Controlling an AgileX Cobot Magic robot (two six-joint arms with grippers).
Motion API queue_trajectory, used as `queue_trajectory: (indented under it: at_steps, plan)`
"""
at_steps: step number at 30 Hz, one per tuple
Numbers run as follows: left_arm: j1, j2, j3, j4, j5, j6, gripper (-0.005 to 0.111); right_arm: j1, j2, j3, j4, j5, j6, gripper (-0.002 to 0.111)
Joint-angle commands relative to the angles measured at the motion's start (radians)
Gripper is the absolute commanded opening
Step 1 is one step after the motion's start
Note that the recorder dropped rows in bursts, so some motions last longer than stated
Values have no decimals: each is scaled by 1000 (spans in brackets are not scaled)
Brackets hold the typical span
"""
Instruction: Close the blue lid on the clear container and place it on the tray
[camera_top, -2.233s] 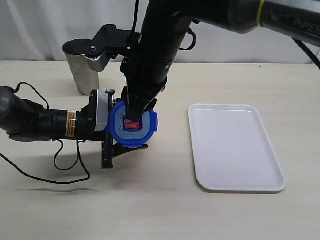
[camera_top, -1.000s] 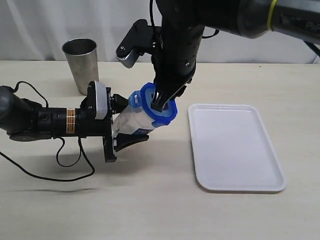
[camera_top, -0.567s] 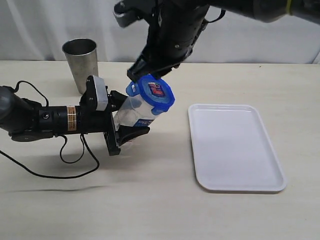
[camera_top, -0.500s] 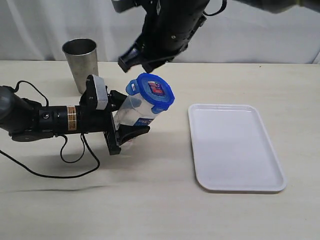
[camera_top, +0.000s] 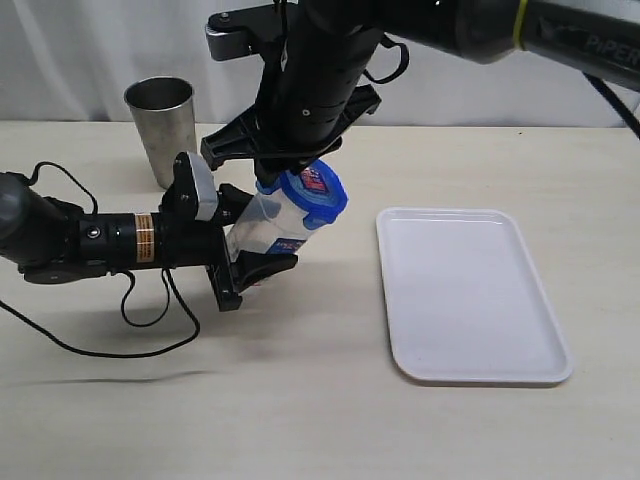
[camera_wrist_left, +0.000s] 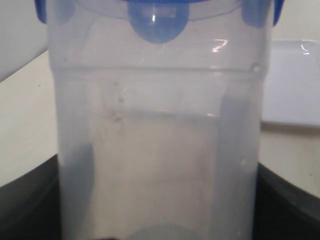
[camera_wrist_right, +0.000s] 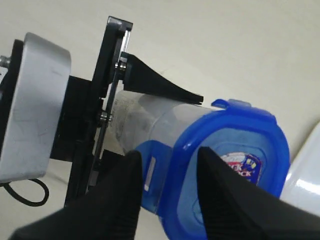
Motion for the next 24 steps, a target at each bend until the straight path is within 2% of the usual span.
queue_trajectory:
  at_steps: [1,6,12,19,24]
  plan:
    - [0,-13,-4,-23,-47,-8,0,-1,19,0,-16,5,5,35]
    - [0,-13,-4,-25,-47,-8,0,27,32,0,-45,19,5,35]
    - [0,-13,-4,-28,-47,-8,0,105,59,0,-256,77,90,35]
    - [0,-13,-4,-28,-47,-8,0,132,112,0,-247,101,74,35]
    - [0,-13,-4,-28,-49,-8,0,150,138,0,-302,143,62,29]
